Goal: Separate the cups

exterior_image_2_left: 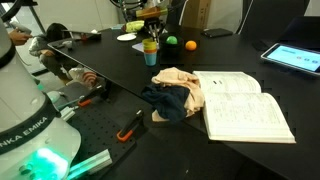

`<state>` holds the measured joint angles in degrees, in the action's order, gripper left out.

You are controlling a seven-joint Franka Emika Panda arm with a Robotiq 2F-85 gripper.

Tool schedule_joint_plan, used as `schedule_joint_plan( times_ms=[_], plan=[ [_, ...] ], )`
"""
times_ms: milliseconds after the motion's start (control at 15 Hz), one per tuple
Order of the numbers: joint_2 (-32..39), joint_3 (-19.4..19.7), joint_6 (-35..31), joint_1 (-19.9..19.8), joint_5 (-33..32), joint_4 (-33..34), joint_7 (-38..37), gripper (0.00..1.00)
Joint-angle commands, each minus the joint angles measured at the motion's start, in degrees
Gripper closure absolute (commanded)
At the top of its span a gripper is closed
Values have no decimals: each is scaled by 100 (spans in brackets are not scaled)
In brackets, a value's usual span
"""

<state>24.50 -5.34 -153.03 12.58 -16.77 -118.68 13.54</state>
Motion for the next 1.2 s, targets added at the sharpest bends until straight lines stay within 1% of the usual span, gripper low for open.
schedule_joint_plan(
  times_ms=[0,200,667,867,1133],
  plan=[
    [60,-114,98,-114,32,149,75,100],
    [29,-143,149,-156,46,214,106,99],
    [-27,-230,511,-304,168,325,240,99],
    [-12,-350,760,-414,356,394,395,99],
    [-16,-552,1152,-552,758,525,686,99]
  ],
)
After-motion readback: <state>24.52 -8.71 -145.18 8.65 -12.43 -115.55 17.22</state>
